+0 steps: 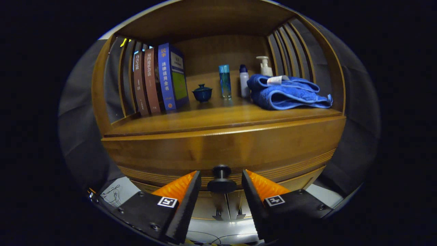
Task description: Pull open the drawer, take out the items inside it, and place them on the countertop above the cabinet.
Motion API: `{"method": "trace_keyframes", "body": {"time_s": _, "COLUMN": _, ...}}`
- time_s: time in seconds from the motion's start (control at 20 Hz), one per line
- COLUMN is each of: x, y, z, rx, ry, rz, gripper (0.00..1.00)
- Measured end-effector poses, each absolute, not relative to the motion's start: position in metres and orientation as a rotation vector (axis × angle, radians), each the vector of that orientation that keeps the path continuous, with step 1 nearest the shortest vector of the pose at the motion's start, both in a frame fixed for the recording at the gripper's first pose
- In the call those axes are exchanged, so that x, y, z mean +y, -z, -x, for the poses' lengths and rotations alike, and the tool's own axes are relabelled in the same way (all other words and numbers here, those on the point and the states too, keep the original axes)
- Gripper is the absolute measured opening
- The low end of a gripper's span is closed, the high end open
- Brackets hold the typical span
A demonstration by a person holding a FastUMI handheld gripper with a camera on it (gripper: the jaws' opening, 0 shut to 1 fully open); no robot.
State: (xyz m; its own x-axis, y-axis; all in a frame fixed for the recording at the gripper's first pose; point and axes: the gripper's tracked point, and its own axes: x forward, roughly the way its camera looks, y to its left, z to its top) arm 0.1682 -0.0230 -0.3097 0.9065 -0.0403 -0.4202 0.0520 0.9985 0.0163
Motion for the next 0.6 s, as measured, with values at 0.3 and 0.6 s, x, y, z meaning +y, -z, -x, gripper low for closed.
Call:
{"method": "trace_keyframes", "body": {"time_s": 0.3, "x": -0.025, "y": 0.313, "z": -0.17, "rx": 0.432, "ry": 0.05, "rz": -0.021, "gripper": 0.46}}
{"method": "trace_keyframes", "body": {"time_s": 0.6, "x": -0.025, "y": 0.314, "z": -0.168, "rx": 0.453, "ry": 0.043, "rz": -0.019, "gripper": 0.26}}
